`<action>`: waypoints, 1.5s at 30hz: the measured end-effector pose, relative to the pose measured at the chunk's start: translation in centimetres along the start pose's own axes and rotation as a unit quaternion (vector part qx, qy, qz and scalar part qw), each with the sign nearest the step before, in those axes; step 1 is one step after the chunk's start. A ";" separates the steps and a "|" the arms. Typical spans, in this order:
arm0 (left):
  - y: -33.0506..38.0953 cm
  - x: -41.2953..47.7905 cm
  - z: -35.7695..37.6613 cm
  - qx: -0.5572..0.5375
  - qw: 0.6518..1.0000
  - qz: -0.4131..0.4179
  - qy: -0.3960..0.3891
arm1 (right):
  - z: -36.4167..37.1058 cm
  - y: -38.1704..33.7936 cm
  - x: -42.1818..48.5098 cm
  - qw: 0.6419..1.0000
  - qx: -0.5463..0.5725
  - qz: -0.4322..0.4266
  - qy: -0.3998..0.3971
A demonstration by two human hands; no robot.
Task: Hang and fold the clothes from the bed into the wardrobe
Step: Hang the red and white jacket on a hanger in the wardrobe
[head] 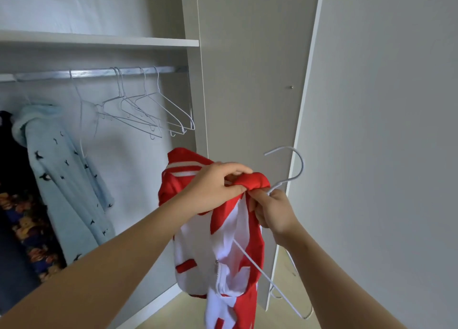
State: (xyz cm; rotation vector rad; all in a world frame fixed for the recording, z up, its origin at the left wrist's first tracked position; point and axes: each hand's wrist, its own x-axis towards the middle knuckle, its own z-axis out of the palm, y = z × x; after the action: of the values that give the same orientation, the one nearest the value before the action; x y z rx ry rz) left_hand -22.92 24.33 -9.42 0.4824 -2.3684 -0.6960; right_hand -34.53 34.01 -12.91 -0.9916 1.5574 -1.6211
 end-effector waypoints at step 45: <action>-4.7 -5.0 -11.0 0.044 0.983 -0.040 0.171 | -5.4 2.0 1.3 0.899 0.332 0.279 -0.053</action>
State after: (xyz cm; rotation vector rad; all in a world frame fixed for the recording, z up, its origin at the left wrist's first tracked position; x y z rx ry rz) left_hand -11.34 19.05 -7.09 0.6803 -2.0698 -0.4975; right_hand -39.99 35.40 -14.79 -0.2201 0.9584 -1.4716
